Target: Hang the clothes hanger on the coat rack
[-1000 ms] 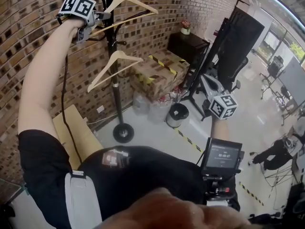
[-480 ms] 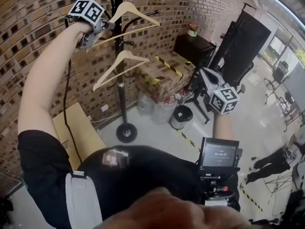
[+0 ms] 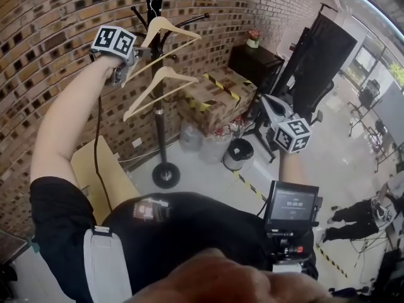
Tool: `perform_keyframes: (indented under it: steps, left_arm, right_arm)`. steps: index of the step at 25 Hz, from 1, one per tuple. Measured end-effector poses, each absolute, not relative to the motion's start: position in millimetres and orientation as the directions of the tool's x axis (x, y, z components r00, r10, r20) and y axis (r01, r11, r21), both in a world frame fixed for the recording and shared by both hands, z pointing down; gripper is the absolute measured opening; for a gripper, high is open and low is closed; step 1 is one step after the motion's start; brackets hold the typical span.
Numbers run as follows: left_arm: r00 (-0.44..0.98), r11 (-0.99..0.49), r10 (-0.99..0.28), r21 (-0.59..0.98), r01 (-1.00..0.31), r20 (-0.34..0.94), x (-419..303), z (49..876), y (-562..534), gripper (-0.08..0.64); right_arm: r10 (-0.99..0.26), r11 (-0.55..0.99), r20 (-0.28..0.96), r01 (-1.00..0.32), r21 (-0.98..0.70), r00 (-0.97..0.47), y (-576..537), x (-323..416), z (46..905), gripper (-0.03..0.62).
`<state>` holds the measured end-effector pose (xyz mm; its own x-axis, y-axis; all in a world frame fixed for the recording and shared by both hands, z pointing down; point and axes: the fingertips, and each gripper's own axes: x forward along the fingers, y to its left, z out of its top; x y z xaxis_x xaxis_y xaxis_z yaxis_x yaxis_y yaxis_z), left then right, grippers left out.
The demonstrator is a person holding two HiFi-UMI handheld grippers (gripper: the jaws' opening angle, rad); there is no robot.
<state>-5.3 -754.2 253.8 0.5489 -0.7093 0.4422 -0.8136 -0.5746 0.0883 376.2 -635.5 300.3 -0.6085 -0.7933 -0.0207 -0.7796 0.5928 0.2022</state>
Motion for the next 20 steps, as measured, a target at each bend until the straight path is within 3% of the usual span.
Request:
perform_keyframes:
  steps: [9, 20]
  left_arm:
    - [0.542, -0.536, -0.825, 0.083, -0.840, 0.161, -30, 258, -724, 0.128]
    - [0.298, -0.302, -0.951, 0.046, -0.952, -0.089, -90, 285, -639, 0.161]
  right_arm:
    - [-0.802, 0.590, 0.013, -0.788, 0.179, -0.597, -626, 385, 324, 0.015]
    - [-0.815, 0.578, 0.032, -0.806, 0.131, -0.579, -582, 428, 351, 0.015]
